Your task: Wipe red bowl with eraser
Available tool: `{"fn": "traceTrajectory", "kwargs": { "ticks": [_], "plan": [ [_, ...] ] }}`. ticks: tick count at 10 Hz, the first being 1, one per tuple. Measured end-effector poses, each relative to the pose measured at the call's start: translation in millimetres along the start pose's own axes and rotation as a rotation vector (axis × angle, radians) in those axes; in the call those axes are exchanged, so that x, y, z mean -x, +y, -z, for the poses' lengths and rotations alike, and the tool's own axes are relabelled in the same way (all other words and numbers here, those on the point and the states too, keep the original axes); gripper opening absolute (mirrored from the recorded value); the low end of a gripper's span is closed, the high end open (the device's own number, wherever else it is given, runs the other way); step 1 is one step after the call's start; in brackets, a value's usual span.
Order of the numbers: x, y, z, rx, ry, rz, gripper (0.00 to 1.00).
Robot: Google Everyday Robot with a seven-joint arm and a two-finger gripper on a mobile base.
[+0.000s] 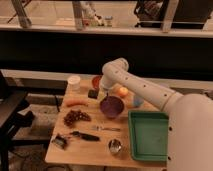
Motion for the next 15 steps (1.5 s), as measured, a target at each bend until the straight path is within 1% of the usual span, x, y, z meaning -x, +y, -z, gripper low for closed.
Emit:
{"fn": "traceTrajectory", "kwargs": {
  "ticks": [1,2,3,4,5,6,7,11,13,14,15],
  "plan": [
    [10.4,-0.2,4.0,-0.031,-0.005,0.015,0.22],
    [19.9,-1.9,9.7,-0.058,-0.007,0.038,0.14],
    [24.6,-5.2,13.9,-0.077,-0.005,0.053,0.05],
    [29.5,-8.4,14.8,-0.087,-0.004,0.067,0.00],
    [36.0,-12.2,13.8,-0.090,-0.006,0.083,0.00],
    [41.0,-14.7,11.7,-0.086,-0.008,0.092,0.00],
    [43.3,-23.7,6.2,-0.077,-0.008,0.096,0.00],
    [36.4,-62.8,-8.7,-0.055,-0.017,0.054,0.00],
    [14.8,-79.8,-12.5,-0.050,-0.017,0.002,0.00],
    [2.3,-83.9,-16.0,-0.048,-0.012,-0.023,0.00],
    [-5.0,-85.3,-18.7,-0.046,-0.007,-0.034,0.00]
  ]
}}
